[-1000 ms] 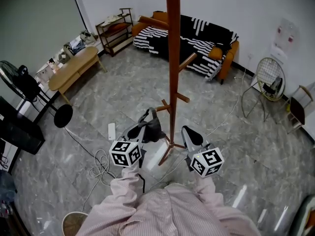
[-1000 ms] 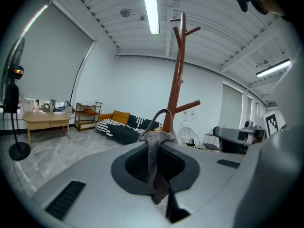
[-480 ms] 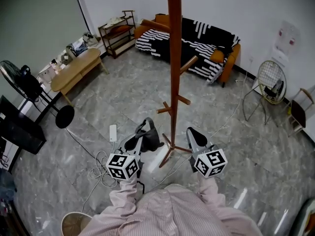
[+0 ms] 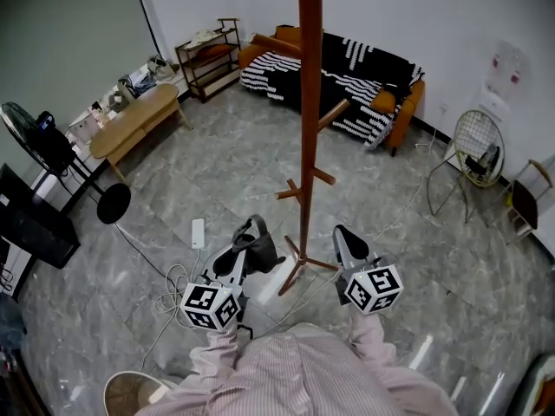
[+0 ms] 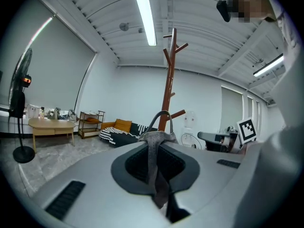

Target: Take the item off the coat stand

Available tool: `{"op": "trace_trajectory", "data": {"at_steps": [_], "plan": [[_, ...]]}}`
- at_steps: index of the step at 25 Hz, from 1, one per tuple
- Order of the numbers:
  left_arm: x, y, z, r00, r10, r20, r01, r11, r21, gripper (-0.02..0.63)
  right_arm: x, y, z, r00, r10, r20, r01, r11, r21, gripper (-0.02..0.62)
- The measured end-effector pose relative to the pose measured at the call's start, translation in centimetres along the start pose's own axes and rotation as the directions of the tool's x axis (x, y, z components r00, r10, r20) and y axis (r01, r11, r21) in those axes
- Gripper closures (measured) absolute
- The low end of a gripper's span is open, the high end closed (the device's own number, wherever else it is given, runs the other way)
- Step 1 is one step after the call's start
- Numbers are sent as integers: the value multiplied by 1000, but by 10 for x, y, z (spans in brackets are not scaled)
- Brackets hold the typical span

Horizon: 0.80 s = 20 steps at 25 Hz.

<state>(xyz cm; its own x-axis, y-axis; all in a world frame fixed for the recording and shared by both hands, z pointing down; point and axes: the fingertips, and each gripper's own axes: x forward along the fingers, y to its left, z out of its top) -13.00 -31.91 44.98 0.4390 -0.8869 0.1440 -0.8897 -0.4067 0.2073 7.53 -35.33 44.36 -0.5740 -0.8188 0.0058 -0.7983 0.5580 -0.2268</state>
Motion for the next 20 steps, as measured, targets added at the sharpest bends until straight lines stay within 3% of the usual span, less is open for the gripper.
{"op": "trace_trajectory", "data": {"at_steps": [20], "plan": [[-11, -3, 13, 1000, 6, 6, -7, 999, 52, 592, -4, 2, 5, 1000, -4, 10, 4, 1000, 22, 591]]}}
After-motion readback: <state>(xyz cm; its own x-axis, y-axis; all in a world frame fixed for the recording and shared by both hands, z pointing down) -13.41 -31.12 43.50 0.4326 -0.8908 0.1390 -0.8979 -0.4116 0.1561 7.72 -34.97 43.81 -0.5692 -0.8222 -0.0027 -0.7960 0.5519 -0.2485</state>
